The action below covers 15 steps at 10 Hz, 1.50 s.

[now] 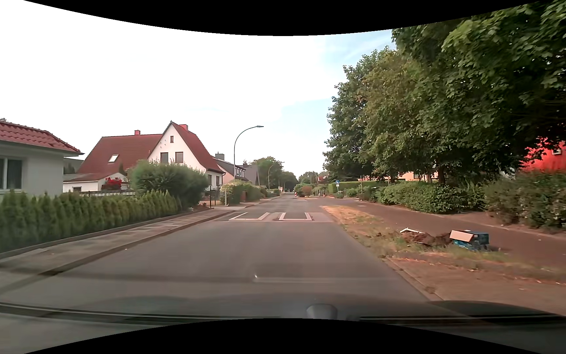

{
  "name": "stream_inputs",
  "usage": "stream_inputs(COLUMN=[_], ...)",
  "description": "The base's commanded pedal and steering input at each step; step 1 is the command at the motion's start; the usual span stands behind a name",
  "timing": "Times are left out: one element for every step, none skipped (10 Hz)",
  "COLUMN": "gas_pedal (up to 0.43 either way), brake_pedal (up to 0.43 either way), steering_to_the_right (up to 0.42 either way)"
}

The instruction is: Follow the waypoints while adhering to traffic rules and regulations

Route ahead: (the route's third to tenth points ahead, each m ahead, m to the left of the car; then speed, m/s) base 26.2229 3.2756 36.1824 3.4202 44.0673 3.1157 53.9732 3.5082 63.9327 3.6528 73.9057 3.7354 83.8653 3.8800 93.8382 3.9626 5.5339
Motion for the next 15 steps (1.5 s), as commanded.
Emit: stream_inputs(gas_pedal=[0.067, 0.079, 0.079, 0.067, 0.067, 0.067, 0.067, 0.067, 0.067, 0.067, 0.067, 0.067, 0.067, 0.067, 0.067], brake_pedal=[0.000, 0.000, 0.000, 0.000, 0.000, 0.000, 0.000, 0.000, 0.000, 0.000, 0.000, 0.000, 0.000, 0.000, 0.000], steering_to_the_right=[-0.002, -0.003, -0.003, -0.004, -0.003, 0.000, 0.000, 0.000, 0.000, 0.000, -0.001, 0.001, 0.002, 0.002, 0.002])
